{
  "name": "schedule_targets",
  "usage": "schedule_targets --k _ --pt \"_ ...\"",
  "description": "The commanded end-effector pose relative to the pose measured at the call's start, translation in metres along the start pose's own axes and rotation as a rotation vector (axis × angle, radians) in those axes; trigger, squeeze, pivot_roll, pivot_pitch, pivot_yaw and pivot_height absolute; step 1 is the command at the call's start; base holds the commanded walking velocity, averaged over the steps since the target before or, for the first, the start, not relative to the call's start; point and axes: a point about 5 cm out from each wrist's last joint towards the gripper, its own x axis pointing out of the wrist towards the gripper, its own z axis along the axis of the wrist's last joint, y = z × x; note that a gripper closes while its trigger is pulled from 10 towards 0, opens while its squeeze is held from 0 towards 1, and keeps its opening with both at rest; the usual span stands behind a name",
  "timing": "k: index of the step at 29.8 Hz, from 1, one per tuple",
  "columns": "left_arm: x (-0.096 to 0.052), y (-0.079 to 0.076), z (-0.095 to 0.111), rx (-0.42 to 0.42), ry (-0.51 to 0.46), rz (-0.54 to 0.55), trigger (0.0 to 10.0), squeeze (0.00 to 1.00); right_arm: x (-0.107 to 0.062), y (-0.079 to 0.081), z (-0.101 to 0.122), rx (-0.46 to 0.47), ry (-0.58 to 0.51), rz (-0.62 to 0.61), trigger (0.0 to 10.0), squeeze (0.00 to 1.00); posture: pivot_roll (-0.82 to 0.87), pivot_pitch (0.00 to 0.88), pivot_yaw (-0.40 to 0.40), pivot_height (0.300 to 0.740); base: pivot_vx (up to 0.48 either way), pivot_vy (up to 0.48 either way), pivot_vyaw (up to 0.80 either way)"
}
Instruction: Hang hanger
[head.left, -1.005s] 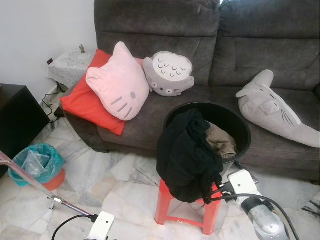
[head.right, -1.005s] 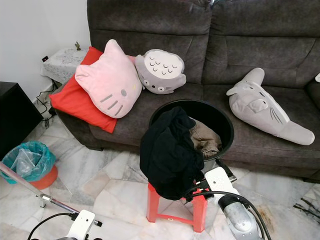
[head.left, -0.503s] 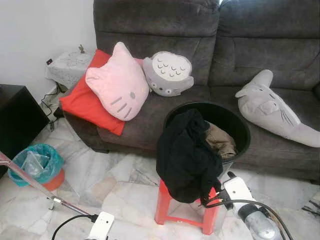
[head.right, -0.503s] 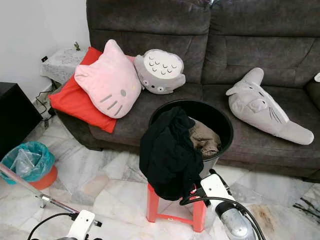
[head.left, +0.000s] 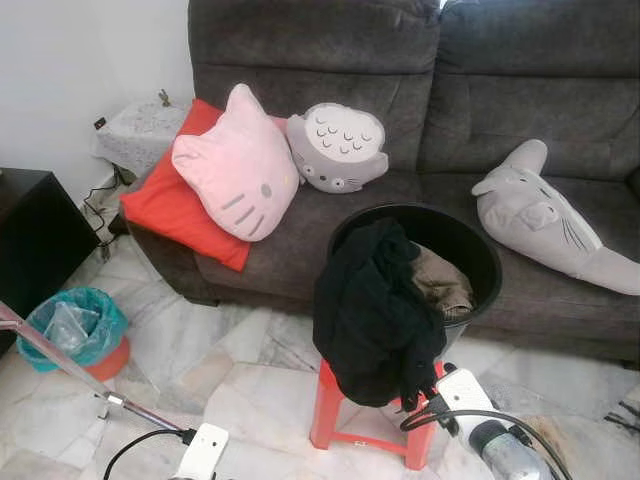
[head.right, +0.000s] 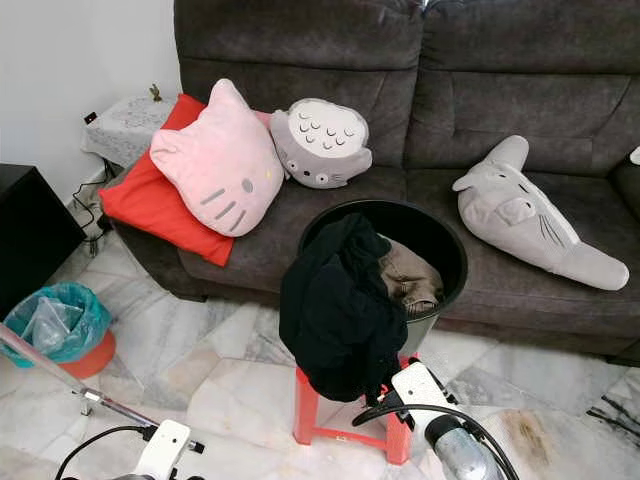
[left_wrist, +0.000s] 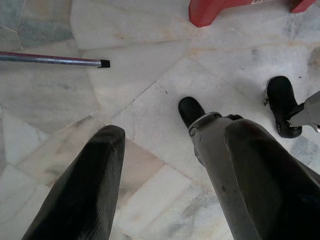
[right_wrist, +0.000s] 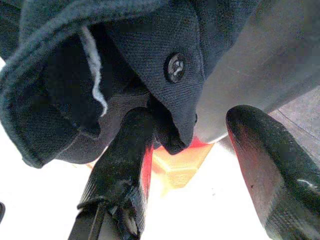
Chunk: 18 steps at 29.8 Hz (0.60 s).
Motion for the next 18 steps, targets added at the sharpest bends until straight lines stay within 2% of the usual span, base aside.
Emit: schedule_targets --k 1,7,12,15,18 --pt "-0.002 0.005 -0.004 0.007 0.014 0.020 10.0 0.00 0.003 0.000 0.001 -0.017 -0.005 0.004 10.0 0.00 -0.13 0.000 0.087 0.740 0.000 0.000 0.00" --pt "-0.002 0.006 -0.004 0.008 0.013 0.023 10.0 0.00 0.009 -0.008 0.006 -0.021 -0.027 -0.039 10.0 0.00 -0.12 0.000 0.087 0.740 0.000 0.000 0.00" --pt "-0.002 0.006 -0.004 0.008 0.013 0.023 10.0 0.00 0.013 -0.007 0.008 -0.027 -0.029 -0.033 10.0 0.00 -0.12 0.000 0.088 0.740 0.000 0.000 0.00" --pt "-0.002 0.006 -0.004 0.009 0.013 0.024 10.0 0.00 0.016 -0.002 0.012 -0.008 -0.054 -0.002 10.0 0.00 -0.12 0.000 0.088 0.740 0.000 0.000 0.00" --pt "-0.002 0.006 -0.004 0.010 0.013 0.024 10.0 0.00 0.016 0.010 0.005 -0.011 -0.003 0.096 10.0 0.00 -0.12 0.000 0.089 0.740 0.000 0.000 0.00"
